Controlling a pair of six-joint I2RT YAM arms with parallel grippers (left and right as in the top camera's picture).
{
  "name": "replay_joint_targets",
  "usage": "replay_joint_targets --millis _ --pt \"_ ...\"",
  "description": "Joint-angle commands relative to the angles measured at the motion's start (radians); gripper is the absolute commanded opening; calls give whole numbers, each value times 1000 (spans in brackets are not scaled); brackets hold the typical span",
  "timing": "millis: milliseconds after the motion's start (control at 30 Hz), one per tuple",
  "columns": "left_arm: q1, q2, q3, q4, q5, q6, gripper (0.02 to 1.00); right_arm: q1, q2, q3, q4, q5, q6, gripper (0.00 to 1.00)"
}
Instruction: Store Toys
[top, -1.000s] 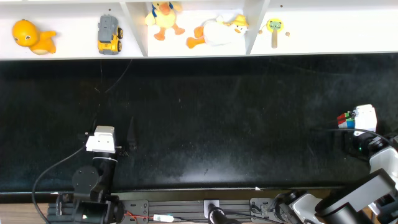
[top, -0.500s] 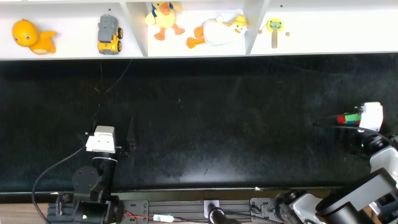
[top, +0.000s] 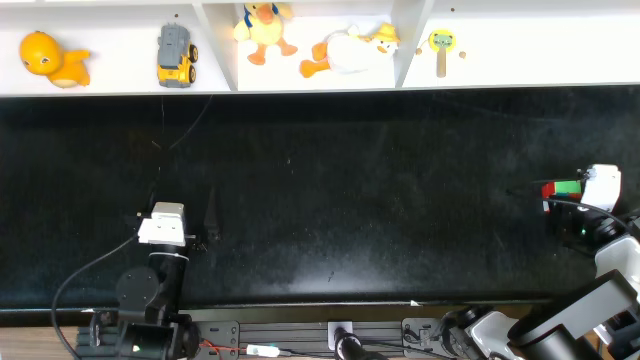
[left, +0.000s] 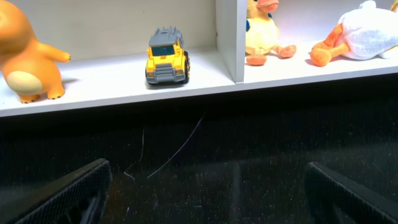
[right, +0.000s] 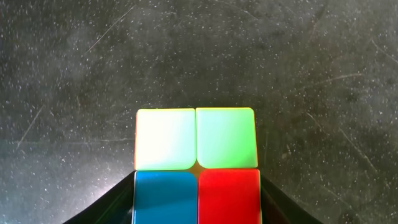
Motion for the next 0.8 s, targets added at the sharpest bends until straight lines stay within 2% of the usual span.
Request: replay_joint_targets --millis 33,200,300,567,700,800 --pt "-4 -12 -5 2 -8 -10 996 8 -43 62 6 -27 99 557" --pt "-4 -12 -5 2 -8 -10 998 62 -62 138 -45 -26 151 546" --pt "-4 -12 -5 2 -8 -10 998 122 -62 198 -82 -25 176 520" --pt "-4 -12 -5 2 -8 -10 998 271 -38 346 -79 -19 224 527" --pt "-4 -12 -5 2 -8 -10 998 333 34 436 -95 55 286 500" --pt "-4 -12 -5 2 -8 -10 998 370 87 494 -98 54 325 500"
